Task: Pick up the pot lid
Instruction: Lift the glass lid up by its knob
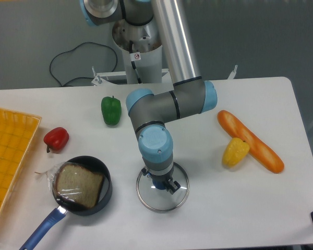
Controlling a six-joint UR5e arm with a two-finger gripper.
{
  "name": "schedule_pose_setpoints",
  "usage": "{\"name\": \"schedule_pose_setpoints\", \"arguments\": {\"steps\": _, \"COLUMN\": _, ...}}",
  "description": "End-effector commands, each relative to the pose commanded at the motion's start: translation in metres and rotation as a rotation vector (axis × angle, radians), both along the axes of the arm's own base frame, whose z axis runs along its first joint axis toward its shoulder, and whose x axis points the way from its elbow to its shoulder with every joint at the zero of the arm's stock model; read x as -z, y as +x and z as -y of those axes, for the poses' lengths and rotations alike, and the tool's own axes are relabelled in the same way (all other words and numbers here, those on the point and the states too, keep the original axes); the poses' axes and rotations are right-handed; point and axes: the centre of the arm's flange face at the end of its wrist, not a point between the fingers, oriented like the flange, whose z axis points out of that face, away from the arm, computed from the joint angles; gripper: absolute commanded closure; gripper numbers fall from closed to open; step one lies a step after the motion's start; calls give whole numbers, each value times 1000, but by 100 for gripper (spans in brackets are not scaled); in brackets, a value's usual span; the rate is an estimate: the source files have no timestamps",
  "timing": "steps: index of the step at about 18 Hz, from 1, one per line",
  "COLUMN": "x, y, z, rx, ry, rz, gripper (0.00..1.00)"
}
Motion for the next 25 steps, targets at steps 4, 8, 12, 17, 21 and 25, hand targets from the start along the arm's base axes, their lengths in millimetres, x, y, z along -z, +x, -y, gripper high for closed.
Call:
{"name": "schedule_pose_setpoints", "arguments": {"steps": 4, "x": -2, "y": -1, "z": -1, "rx": 6, "ry": 4, "rz": -2, "gripper": 52}}
{"name": "schedule_pose_setpoints", "arguments": {"steps": 8, "x": -15, "y": -4, "z": -3, "rx": 11, "ry": 20, "rz": -12, "gripper": 52}}
{"name": "schedule_pose_setpoints", "arguments": {"steps": 12, "x": -43, "y": 2, "z": 0, "rx": 49, "ry": 37, "rz": -12, "gripper": 52}}
{"name": "schedule_pose_setpoints", "arguments": {"steps": 17, "x": -74, "y": 20, "z": -1, "rx": 79, "ry": 60, "rz": -19, "gripper": 52}}
{"name": "schedule_pose_setpoints", "arguments": {"steps": 21, "x": -107, "y": 39, "z": -1, "rx": 100, "ry": 80, "rz": -35, "gripper": 52}}
{"name": "schedule_pose_setpoints", "arguments": {"steps": 25, "x": -138, "y": 59, "z": -2, "rx": 120, "ry": 119, "rz": -27, "gripper": 52}}
